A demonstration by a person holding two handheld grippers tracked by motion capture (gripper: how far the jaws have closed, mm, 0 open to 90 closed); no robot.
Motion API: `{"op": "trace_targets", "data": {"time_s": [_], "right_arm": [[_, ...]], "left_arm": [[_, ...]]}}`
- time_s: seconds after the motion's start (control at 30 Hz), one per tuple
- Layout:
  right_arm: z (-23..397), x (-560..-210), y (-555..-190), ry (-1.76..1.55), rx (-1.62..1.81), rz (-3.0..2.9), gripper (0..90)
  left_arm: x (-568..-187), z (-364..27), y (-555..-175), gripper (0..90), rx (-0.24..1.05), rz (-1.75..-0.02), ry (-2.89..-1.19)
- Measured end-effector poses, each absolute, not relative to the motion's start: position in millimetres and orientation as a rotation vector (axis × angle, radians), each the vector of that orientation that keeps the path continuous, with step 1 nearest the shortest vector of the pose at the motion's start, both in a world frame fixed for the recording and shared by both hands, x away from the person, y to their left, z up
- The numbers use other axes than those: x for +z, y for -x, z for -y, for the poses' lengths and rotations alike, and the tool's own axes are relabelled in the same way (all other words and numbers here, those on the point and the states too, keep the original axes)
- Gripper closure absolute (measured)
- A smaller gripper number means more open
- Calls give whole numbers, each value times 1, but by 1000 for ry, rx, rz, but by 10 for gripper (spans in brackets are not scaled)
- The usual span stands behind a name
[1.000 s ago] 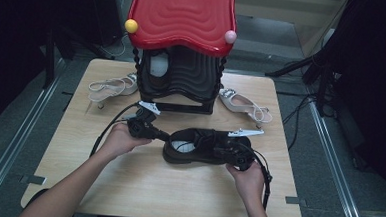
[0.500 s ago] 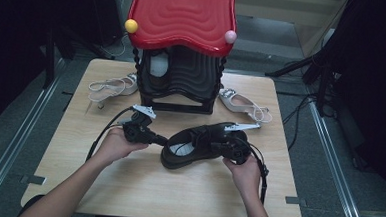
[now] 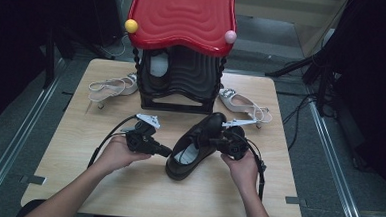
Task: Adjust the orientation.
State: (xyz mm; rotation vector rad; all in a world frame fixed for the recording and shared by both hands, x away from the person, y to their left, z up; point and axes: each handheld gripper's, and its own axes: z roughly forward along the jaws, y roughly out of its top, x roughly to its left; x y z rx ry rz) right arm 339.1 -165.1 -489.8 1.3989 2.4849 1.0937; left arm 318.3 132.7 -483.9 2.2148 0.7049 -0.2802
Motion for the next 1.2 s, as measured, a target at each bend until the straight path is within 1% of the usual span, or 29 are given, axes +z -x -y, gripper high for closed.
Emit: {"op": "trace_targets", "data": {"time_s": [0.23,0.37,0.47,0.6,0.77,0.83,0.93,1.1,1.2], "right_arm": [[172,-485,-339,-1410,1117,-2453,900],[181,-478,-329,-1420,1157,-2426,900],[183,-483,-322,-1438,1158,-2439,900],[177,-490,-321,-1440,1125,-2471,900],[168,-494,-323,-1425,1105,-2484,900],[169,-493,-324,-1425,1101,-2479,900],[171,-493,-326,-1442,1108,-2486,900],[172,-493,-326,-1452,1101,-2482,900],[172,-493,-326,-1459,1104,-2481,900]], "left_arm": [[-480,-131,-317,900,-255,-703,-2205],[-479,-135,-325,900,-199,-759,-2157],[-486,-128,-330,899,-197,-779,-2170],[-494,-118,-331,898,-198,-779,-2195],[-495,-117,-330,900,-232,-785,-2180],[-496,-115,-329,900,-251,-774,-2184],[-495,-112,-325,900,-243,-766,-2188],[-498,-108,-320,900,-306,-746,-2180],[-497,-101,-315,898,-307,-717,-2196]]}}
